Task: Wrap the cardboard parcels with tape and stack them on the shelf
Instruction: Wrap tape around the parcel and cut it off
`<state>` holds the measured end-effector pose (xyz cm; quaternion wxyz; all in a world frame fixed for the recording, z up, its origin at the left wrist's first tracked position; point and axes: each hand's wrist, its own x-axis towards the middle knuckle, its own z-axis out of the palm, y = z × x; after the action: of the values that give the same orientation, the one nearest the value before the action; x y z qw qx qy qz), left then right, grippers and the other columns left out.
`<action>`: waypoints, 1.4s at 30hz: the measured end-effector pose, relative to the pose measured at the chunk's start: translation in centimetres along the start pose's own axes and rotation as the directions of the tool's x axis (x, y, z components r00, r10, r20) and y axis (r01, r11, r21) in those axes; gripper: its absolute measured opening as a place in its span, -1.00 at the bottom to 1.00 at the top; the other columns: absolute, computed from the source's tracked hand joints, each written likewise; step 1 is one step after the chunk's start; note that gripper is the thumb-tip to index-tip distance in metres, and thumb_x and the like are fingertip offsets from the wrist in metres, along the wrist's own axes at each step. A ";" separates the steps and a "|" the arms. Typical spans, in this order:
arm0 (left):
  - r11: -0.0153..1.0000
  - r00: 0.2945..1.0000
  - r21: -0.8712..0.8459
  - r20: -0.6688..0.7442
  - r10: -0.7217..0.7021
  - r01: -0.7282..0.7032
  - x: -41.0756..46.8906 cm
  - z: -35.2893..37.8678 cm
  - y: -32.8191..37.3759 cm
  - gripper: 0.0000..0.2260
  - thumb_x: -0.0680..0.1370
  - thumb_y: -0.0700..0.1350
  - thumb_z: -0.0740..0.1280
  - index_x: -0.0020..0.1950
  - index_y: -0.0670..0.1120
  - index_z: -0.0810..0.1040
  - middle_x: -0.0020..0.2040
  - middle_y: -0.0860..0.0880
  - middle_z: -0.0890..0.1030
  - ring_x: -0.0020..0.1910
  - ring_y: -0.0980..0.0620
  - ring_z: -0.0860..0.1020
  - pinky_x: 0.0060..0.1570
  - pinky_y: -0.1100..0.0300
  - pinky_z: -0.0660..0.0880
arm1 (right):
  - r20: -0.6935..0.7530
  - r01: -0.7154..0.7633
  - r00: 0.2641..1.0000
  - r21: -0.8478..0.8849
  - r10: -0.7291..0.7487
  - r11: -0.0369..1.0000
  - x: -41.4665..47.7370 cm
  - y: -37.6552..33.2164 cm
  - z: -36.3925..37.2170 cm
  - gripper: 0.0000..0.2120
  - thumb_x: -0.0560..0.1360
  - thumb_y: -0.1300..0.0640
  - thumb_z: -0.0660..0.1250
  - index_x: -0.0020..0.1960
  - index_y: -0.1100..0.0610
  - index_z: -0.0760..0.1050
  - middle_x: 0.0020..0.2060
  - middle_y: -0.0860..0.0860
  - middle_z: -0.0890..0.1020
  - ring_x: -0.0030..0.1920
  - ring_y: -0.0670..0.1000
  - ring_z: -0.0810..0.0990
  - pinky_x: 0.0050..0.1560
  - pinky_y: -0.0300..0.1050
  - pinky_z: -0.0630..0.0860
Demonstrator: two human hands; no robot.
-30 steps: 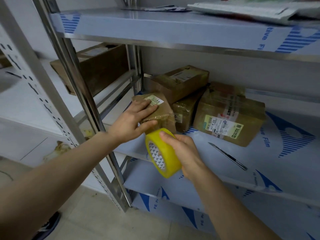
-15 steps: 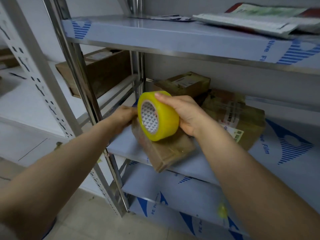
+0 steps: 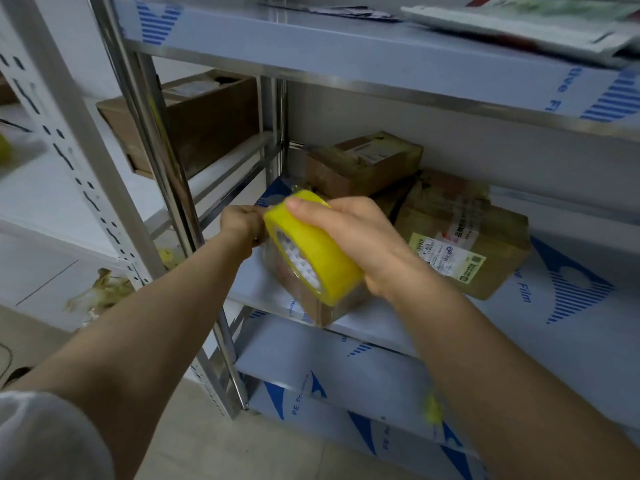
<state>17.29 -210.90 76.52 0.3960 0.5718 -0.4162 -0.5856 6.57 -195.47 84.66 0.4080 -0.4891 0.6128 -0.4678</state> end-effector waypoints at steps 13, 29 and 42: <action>0.979 0.991 0.158 0.050 0.125 -0.131 -0.7 1.6 -0.6 -0.73 0.46 -0.16 0.47 0.09 -0.26 0.62 -0.01 -0.18 0.60 -0.11 -0.05 0.54 0.00 0.06 0.55 | -0.147 -0.227 0.971 -0.322 0.188 0.919 -9.4 6.1 -4.7 -0.51 0.41 -0.24 0.30 -0.40 0.16 0.36 -0.48 0.01 0.38 -0.41 -0.01 0.42 -0.28 -0.08 0.39; -0.020 0.883 0.953 0.287 0.372 -0.302 1.4 5.5 1.1 -0.75 0.64 0.00 0.09 -0.03 -0.08 0.49 -0.21 -0.04 0.46 -0.16 -0.08 0.52 -0.15 0.09 0.44 | -0.191 -0.374 0.913 -0.035 0.362 0.927 -6.5 14.5 -2.9 -0.60 0.42 -0.06 0.42 -0.50 0.03 0.37 -0.46 0.03 0.43 -0.37 0.01 0.48 -0.27 -0.14 0.41; 0.095 0.928 0.949 0.266 0.260 -0.299 1.1 6.0 0.5 -0.34 0.58 0.30 -0.10 0.45 -0.16 0.26 0.29 -0.24 0.45 0.27 -0.23 0.44 0.26 -0.09 0.31 | -0.233 -0.341 0.924 -0.142 0.303 0.929 -5.0 15.5 -2.9 -0.52 0.39 -0.22 0.38 -0.45 0.05 0.26 -0.49 0.00 0.28 -0.42 -0.01 0.35 -0.31 -0.13 0.32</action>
<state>11.21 -211.87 76.57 0.0281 0.5912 -0.8000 -0.0984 1.36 -188.77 70.49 0.3675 -0.3648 0.7639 -0.3852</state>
